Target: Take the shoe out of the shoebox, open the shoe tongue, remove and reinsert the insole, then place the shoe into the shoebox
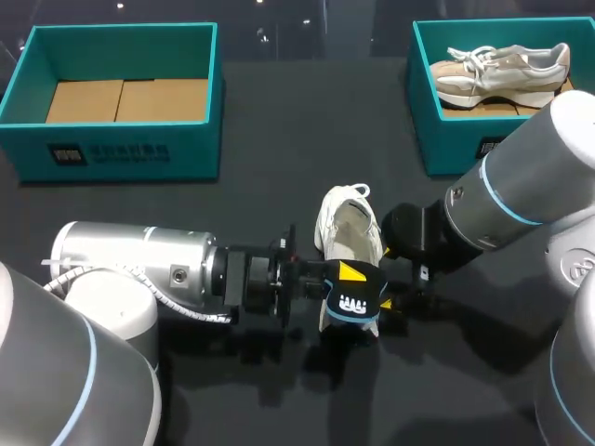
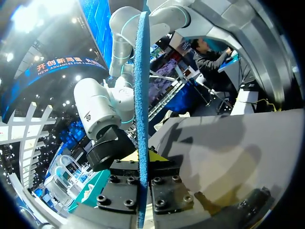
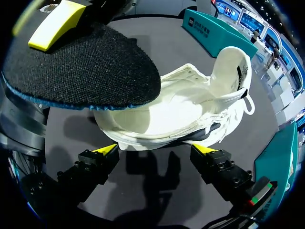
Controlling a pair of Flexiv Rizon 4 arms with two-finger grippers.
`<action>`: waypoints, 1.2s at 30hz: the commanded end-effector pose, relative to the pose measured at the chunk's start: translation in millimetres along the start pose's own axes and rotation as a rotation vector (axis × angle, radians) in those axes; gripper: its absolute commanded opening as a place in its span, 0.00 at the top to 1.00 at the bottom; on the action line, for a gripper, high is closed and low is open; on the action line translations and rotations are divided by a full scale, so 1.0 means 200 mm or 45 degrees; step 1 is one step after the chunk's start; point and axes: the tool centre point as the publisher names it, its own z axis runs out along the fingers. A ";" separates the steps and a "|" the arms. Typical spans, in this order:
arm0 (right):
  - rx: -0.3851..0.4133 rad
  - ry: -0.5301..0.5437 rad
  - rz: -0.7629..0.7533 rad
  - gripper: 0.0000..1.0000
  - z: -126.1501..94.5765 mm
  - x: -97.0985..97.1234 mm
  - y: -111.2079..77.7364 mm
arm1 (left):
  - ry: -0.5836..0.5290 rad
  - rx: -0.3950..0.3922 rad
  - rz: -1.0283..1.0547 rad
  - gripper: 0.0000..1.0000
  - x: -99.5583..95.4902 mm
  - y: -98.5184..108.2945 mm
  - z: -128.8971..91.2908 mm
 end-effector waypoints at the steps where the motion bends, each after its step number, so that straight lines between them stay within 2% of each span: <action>1: 0.016 -0.021 0.026 0.00 0.00 0.01 0.00 | 0.001 0.000 0.001 1.00 0.00 0.00 0.00; 6: 0.016 -0.021 0.026 0.00 0.00 0.01 0.00 | 0.001 0.000 0.001 1.00 0.00 0.00 0.00; 20: 0.016 -0.021 0.026 0.00 0.00 0.01 0.00 | -0.004 0.130 -0.073 1.00 0.01 0.06 0.03; 29: 0.016 -0.021 0.026 0.00 0.00 0.01 0.00 | -0.004 0.174 -0.103 1.00 0.02 0.03 0.05; 36: 0.016 -0.021 0.026 0.00 0.00 0.01 0.00 | -0.046 0.162 -0.153 1.00 0.04 0.01 0.05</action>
